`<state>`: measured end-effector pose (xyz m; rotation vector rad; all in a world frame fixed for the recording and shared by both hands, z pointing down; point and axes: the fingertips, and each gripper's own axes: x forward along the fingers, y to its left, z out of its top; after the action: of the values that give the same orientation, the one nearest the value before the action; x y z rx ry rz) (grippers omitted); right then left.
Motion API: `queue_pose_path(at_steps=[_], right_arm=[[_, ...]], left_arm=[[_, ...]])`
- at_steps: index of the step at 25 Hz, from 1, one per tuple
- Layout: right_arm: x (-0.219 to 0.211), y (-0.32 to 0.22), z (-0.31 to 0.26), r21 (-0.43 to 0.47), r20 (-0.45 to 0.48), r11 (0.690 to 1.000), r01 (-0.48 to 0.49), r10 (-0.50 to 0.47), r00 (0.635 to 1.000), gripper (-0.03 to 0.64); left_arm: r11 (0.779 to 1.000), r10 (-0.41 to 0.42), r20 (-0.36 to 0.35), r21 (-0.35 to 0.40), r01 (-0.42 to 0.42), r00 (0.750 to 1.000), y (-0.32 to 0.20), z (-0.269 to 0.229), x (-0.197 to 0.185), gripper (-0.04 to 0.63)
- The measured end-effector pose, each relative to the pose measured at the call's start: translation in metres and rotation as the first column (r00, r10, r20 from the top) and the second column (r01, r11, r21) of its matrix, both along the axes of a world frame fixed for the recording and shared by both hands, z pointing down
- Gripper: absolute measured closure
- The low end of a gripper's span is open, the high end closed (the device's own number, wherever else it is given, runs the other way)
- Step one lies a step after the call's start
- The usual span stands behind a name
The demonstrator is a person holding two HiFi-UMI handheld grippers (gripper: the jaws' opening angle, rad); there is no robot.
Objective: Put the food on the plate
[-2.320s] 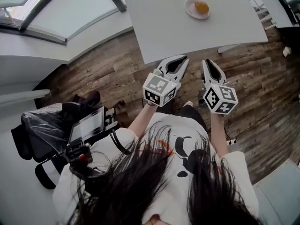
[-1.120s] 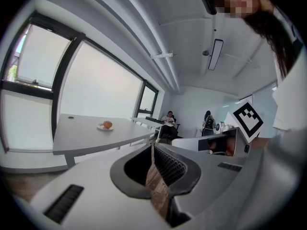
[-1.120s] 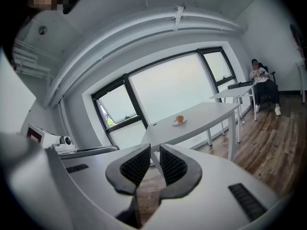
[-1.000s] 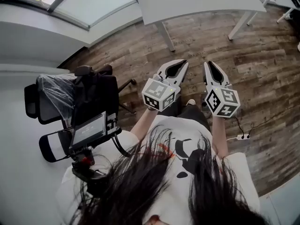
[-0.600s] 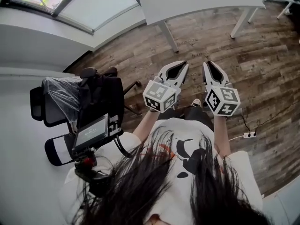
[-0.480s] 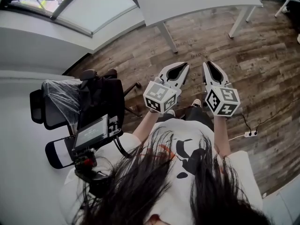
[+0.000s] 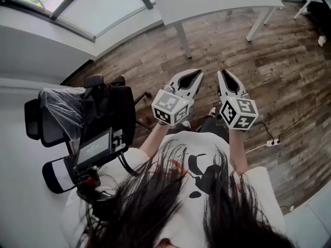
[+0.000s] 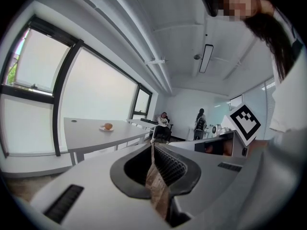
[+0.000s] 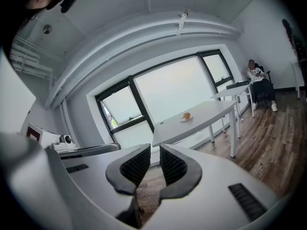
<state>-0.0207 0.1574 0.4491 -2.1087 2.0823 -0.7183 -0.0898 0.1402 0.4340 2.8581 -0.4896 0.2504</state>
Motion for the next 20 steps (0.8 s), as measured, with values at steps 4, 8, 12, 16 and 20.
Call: queue_pose_path(at_steps=[4, 8, 12, 16, 20], right_arm=[[-0.006, 0.005, 0.003, -0.009, -0.003, 1.000, -0.019, 0.018, 1.000, 0.549], [-0.021, 0.006, 0.001, -0.006, 0.001, 1.000, -0.024, 0.024, 1.000, 0.549], [-0.031, 0.017, -0.002, -0.009, -0.015, 0.999, -0.037, 0.037, 0.999, 0.549], [-0.036, 0.027, -0.001, -0.022, -0.023, 0.999, -0.047, 0.047, 0.999, 0.549], [-0.034, 0.028, 0.003, -0.042, -0.025, 0.998, -0.040, 0.039, 0.999, 0.549]], left_arm=[[1.000, 0.021, 0.001, -0.006, -0.021, 1.000, 0.006, 0.007, -0.007, 0.589], [1.000, 0.026, 0.009, -0.011, -0.026, 1.000, 0.006, 0.012, -0.024, 0.589], [0.999, 0.034, -0.002, -0.017, -0.034, 0.999, 0.013, 0.015, -0.035, 0.589], [0.998, 0.055, -0.003, -0.035, -0.055, 0.999, 0.026, 0.020, -0.038, 0.589], [0.997, 0.064, -0.015, -0.044, -0.065, 0.998, 0.029, 0.018, -0.027, 0.589]])
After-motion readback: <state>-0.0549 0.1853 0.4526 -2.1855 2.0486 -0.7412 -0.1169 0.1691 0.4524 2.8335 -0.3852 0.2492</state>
